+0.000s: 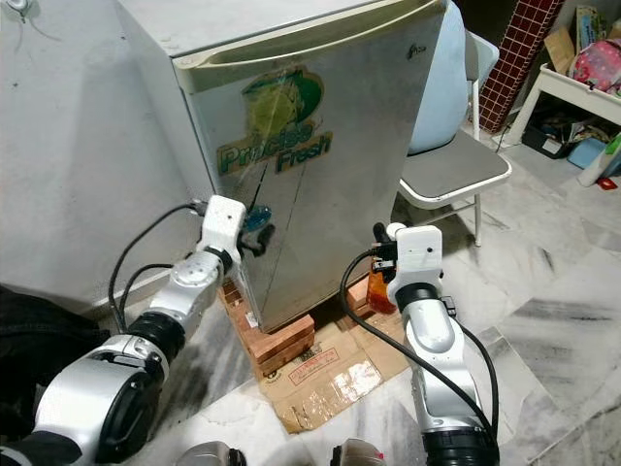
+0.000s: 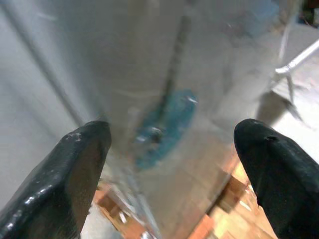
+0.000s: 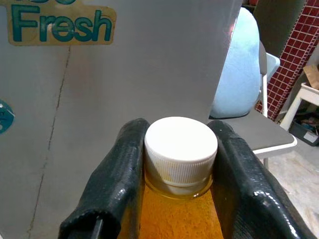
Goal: Restocking fridge
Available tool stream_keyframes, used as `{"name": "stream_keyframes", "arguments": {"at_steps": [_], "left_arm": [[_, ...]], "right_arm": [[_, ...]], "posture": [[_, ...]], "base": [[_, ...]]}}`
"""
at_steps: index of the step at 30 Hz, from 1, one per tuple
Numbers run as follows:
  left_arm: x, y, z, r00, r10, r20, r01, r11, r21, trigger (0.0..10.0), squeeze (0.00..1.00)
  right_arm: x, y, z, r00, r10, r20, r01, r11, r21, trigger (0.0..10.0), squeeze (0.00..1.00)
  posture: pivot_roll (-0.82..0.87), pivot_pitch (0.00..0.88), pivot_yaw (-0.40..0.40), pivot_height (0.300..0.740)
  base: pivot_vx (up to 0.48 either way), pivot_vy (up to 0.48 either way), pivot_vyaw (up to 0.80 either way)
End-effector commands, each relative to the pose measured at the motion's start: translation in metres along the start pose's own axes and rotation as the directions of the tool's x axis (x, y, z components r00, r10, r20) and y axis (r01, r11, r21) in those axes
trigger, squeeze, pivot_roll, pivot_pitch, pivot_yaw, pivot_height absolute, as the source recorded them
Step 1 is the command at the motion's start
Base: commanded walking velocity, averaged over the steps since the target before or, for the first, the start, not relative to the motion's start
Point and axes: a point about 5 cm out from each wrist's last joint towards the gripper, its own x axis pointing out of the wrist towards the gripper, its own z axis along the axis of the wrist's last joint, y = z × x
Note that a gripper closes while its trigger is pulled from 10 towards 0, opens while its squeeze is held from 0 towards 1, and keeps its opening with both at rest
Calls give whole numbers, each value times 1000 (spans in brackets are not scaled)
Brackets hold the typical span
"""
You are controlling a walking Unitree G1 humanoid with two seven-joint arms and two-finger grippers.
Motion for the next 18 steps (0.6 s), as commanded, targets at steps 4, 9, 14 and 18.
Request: {"name": "stream_keyframes", "arguments": {"at_steps": [4,9,14,18], "left_arm": [[-9,17,-12,998,62,16,-62,998,-9,10000,0],[-36,44,-35,987,151,63,-149,988,-28,10000,0],[-59,80,-46,959,270,82,-266,962,-57,10000,0],[-59,104,-39,937,339,81,-336,940,-51,10000,0]], "right_arm": [[1,-2,6,999,-13,36,13,1000,6,10000,0],[-1,-5,8,999,-15,38,15,1000,8,10000,0],[-3,-9,7,999,-9,32,9,1000,4,10000,0],[-6,-11,13,999,13,39,-14,1000,14,10000,0]], "posture": [[-103,0,35,740],[-95,0,24,740],[-86,0,12,740],[-119,27,-18,740]], "base": [[0,0,0],[0,0,0],[0,0,0],[0,0,0]]}}
